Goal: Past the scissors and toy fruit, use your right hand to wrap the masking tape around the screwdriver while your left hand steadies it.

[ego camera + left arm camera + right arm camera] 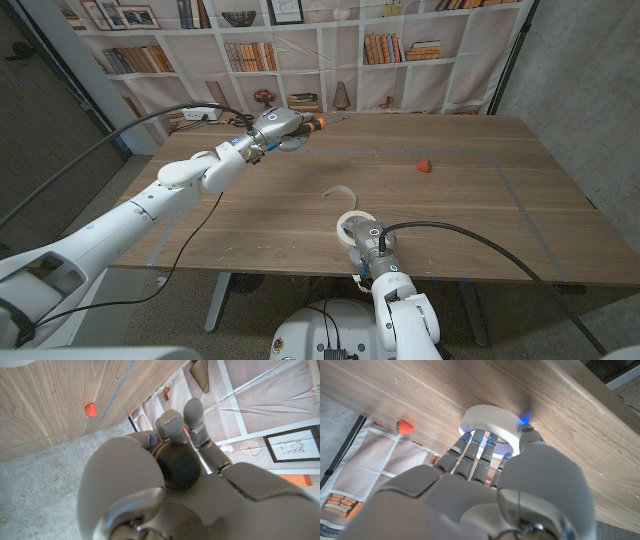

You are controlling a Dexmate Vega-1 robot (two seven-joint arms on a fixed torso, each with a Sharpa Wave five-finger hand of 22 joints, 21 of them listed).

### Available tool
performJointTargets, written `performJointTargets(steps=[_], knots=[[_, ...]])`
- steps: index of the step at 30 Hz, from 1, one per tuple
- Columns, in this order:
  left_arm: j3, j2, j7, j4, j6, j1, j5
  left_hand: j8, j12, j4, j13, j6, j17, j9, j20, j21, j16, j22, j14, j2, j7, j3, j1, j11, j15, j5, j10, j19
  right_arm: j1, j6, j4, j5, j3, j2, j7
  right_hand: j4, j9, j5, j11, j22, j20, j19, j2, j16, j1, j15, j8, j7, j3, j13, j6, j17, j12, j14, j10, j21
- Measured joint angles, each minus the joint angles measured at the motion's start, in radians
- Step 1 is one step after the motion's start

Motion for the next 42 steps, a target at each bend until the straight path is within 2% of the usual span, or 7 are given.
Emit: performJointTargets(steps=[9,12,13,18,23,31,42], knots=[[-0.005,0.002,0.001,-0.012,0.011,0.009,0.004,0.004,0.000,-0.004,-0.002,0.000,-0.006,-0.003,0.000,0.000,0.000,-0.016,0.000,0.000,0.000,0.004,0.000,-0.007,0.000,-0.006,0.004,0.000,0.055,0.030,-0.028,-0.008,0.014,0.003,0.173,0.009,0.000,0.008,-0.047,0.004,0.016,-0.047,-0.007,-0.040,-0.032,0.001,-0.006,-0.008,0.001,-0.020,-0.006,-0.009,-0.042,-0.061,-0.056,-0.017],[-0.007,0.004,0.002,-0.015,0.015,0.012,0.005,0.004,0.000,-0.004,-0.002,0.000,-0.006,-0.003,0.000,0.000,-0.008,-0.016,0.000,0.000,0.000,0.004,0.000,-0.007,0.000,-0.006,0.004,0.000,0.071,0.041,-0.025,-0.018,0.014,0.008,0.224,0.009,0.000,0.008,-0.053,0.000,0.009,-0.055,0.007,-0.040,-0.036,0.001,-0.035,-0.031,0.001,-0.021,-0.029,-0.009,-0.042,-0.061,-0.050,-0.025],[-0.008,0.004,0.002,-0.016,0.015,0.013,0.005,0.004,0.000,-0.004,-0.002,0.000,-0.006,-0.003,0.000,0.000,-0.008,-0.016,0.000,0.000,0.000,0.004,0.000,-0.007,0.000,-0.006,0.004,0.000,0.076,0.044,-0.023,-0.021,0.014,0.009,0.239,0.009,0.000,0.008,-0.053,-0.005,0.009,-0.062,0.008,-0.040,-0.037,0.001,-0.111,-0.031,0.001,-0.021,-0.029,-0.009,-0.042,-0.061,-0.050,-0.028],[-0.010,0.006,0.004,-0.020,0.019,0.016,0.005,0.004,0.000,-0.004,-0.002,0.000,-0.006,-0.003,0.000,0.000,-0.008,-0.016,0.000,0.001,0.000,0.004,-0.018,-0.007,0.000,-0.006,0.004,0.000,0.096,0.064,-0.009,-0.029,0.012,0.015,0.255,0.009,0.000,0.008,-0.053,-0.005,0.011,-0.063,0.008,-0.040,-0.037,0.001,-0.111,-0.031,0.001,-0.021,-0.029,-0.009,-0.042,-0.061,-0.050,-0.025],[-0.012,0.007,0.004,-0.023,0.022,0.019,0.004,0.004,0.008,-0.004,0.001,0.000,0.000,-0.007,0.000,0.004,-0.008,-0.020,0.000,0.002,0.000,0.004,-0.021,-0.007,0.000,-0.006,0.004,0.000,0.108,0.076,-0.002,-0.032,0.010,0.017,0.255,-0.040,0.000,-0.012,-0.023,-0.005,-0.022,-0.029,0.032,0.086,0.143,-0.033,-0.109,-0.031,0.002,0.020,-0.028,0.042,0.143,0.084,0.236,0.038],[-0.015,0.009,0.004,-0.029,0.029,0.025,-0.001,0.004,0.008,-0.004,0.001,0.000,0.001,-0.007,0.000,0.004,-0.008,-0.020,0.000,0.003,0.000,0.004,-0.029,-0.007,0.000,-0.006,0.004,0.000,0.121,0.083,0.001,-0.031,0.001,0.016,0.255,-0.045,0.002,-0.015,-0.002,-0.004,-0.018,-0.022,0.037,0.111,0.164,-0.029,-0.098,-0.018,0.005,0.017,-0.015,0.042,0.155,0.125,0.282,0.063],[-0.016,0.009,0.004,-0.035,0.040,0.031,-0.002,0.015,0.008,-0.008,-0.002,-0.004,0.001,-0.012,0.004,0.011,-0.008,-0.028,0.000,0.003,-0.004,0.008,-0.029,-0.007,0.000,-0.006,0.004,-0.004,0.058,0.084,-0.064,0.083,0.104,-0.013,0.255,0.050,0.001,-0.040,-0.002,-0.154,-0.056,-0.058,0.066,0.109,0.134,-0.053,-0.094,-0.082,-0.002,0.040,0.047,0.041,0.184,0.107,0.281,0.087]])
